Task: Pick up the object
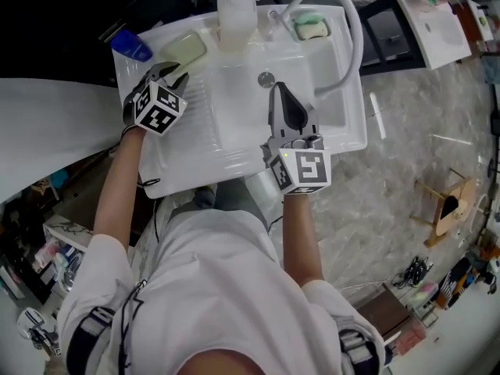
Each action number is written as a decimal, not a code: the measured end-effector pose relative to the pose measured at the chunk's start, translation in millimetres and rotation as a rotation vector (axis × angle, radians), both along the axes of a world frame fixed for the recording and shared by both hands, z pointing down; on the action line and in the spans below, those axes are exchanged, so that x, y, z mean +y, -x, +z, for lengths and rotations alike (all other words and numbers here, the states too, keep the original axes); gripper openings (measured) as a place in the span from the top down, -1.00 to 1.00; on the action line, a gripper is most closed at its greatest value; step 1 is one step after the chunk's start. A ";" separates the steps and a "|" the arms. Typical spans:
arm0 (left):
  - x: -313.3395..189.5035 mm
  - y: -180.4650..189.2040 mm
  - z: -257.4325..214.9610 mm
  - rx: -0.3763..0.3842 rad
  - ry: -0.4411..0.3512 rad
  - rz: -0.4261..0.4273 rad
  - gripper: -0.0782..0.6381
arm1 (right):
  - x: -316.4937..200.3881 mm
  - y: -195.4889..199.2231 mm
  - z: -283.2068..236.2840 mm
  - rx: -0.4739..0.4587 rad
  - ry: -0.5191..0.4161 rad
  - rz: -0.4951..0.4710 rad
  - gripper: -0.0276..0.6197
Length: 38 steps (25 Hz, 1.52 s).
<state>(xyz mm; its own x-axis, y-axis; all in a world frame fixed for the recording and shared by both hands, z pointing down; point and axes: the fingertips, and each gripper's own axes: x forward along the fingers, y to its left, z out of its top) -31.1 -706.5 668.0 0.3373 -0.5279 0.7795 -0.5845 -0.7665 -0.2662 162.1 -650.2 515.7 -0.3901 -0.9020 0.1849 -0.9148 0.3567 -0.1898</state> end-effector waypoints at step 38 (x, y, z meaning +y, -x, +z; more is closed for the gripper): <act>-11.9 -7.1 -1.6 -0.043 -0.020 0.005 0.65 | -1.3 10.8 5.2 -0.025 0.045 -0.064 0.89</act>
<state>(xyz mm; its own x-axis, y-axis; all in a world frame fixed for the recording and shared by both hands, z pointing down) -24.0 -718.4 666.4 0.3059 -0.5420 0.7827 -0.5686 -0.7634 -0.3065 151.3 -651.5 520.9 -0.4512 -0.8663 0.2143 -0.8854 0.4044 -0.2293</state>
